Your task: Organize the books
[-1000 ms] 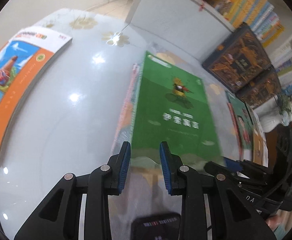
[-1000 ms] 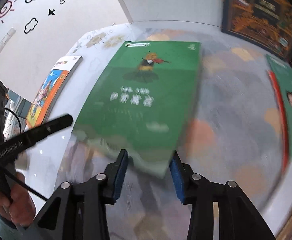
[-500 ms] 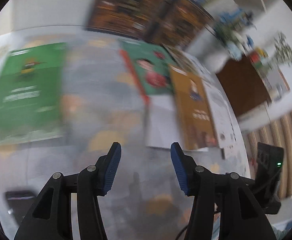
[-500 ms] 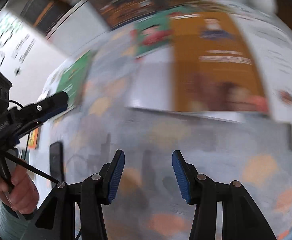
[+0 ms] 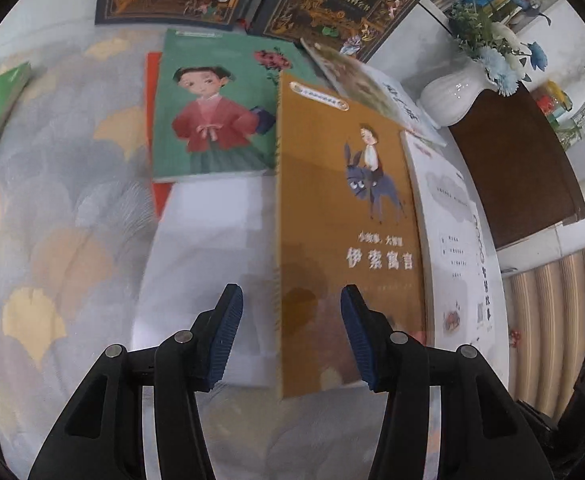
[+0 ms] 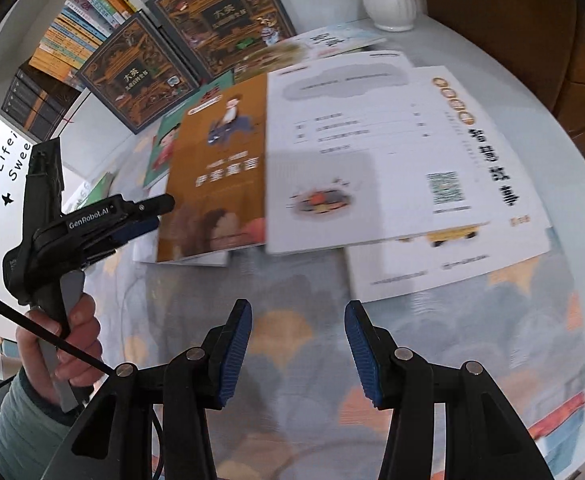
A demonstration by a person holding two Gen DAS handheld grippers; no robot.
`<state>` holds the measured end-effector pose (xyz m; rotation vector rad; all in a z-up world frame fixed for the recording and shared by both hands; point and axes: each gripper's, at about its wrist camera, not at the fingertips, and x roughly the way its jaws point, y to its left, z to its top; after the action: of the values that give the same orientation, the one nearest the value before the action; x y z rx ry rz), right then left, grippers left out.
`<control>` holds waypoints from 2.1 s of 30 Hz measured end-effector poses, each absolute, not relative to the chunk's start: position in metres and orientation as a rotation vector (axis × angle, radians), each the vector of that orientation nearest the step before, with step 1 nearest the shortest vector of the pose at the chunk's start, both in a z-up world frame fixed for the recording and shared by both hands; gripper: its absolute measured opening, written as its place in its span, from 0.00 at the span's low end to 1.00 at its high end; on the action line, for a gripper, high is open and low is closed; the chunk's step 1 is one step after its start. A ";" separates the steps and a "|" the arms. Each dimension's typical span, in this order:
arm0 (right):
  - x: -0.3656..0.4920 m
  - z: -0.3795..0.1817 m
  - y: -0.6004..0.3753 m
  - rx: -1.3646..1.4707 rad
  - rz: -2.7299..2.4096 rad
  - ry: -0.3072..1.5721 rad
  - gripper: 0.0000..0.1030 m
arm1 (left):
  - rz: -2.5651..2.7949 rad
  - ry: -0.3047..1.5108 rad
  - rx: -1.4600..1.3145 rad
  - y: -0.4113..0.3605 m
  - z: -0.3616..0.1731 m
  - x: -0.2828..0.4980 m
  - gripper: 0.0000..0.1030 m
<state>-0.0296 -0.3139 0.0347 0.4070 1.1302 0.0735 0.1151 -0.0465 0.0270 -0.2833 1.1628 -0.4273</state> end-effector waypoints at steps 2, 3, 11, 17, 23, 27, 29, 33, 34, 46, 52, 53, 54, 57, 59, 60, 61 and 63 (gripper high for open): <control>-0.032 0.036 -0.322 0.393 0.082 1.128 0.46 | -0.446 1.168 -0.316 -0.052 0.027 0.117 0.47; -0.033 0.037 -0.325 0.382 0.076 1.120 0.46 | -0.457 1.175 -0.333 -0.054 0.027 0.116 0.47; -0.007 0.035 -0.397 0.454 -0.015 1.063 0.46 | -0.275 1.068 -0.267 -0.065 0.058 0.092 0.47; 0.033 0.024 -0.429 0.479 -0.053 1.050 0.46 | -0.440 1.122 -0.213 -0.131 0.060 0.097 0.47; 0.054 0.006 -0.432 0.549 0.005 1.091 0.46 | -0.486 1.197 -0.207 -0.175 0.036 0.105 0.47; 0.035 0.004 -0.416 0.515 0.042 1.101 0.46 | -0.503 1.203 -0.157 -0.186 0.036 0.095 0.48; 0.021 0.006 -0.409 0.519 0.087 1.125 0.46 | -0.500 1.200 -0.122 -0.181 0.036 0.087 0.48; -0.025 0.015 -0.373 0.477 0.211 1.205 0.46 | -0.537 1.239 -0.110 -0.155 0.036 0.058 0.48; -0.035 0.016 -0.364 0.458 0.238 1.227 0.46 | -0.546 1.253 -0.106 -0.149 0.035 0.049 0.48; -0.060 0.002 -0.375 0.558 0.233 1.218 0.45 | -0.502 1.325 -0.241 -0.103 0.005 -0.019 0.48; -0.052 0.002 -0.363 0.606 0.355 1.209 0.49 | -0.525 1.332 -0.271 -0.114 -0.001 -0.014 0.50; -0.052 0.004 -0.366 0.644 0.372 1.203 0.49 | -0.529 1.327 -0.284 -0.112 -0.001 -0.015 0.51; -0.057 0.006 -0.369 0.685 0.396 1.184 0.49 | -0.534 1.328 -0.308 -0.109 -0.002 -0.015 0.51; -0.065 0.026 -0.375 0.798 0.509 1.103 0.48 | -0.537 1.329 -0.362 -0.099 -0.005 -0.014 0.49; -0.066 0.046 -0.371 0.838 0.597 1.045 0.48 | -0.539 1.328 -0.368 -0.095 -0.005 -0.014 0.49; -0.065 0.057 -0.364 0.837 0.637 1.026 0.48 | -0.541 1.328 -0.370 -0.093 -0.004 -0.015 0.49; -0.063 0.069 -0.354 0.815 0.672 1.011 0.48 | -0.548 1.330 -0.376 -0.092 -0.003 -0.015 0.49; -0.059 0.087 -0.330 0.743 0.692 0.997 0.48 | -0.545 1.324 -0.374 -0.084 0.000 -0.018 0.49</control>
<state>-0.0592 -0.3304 0.0874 0.7427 0.9966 0.6922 -0.0185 -0.0841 0.0004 -0.3744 1.3241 -0.5449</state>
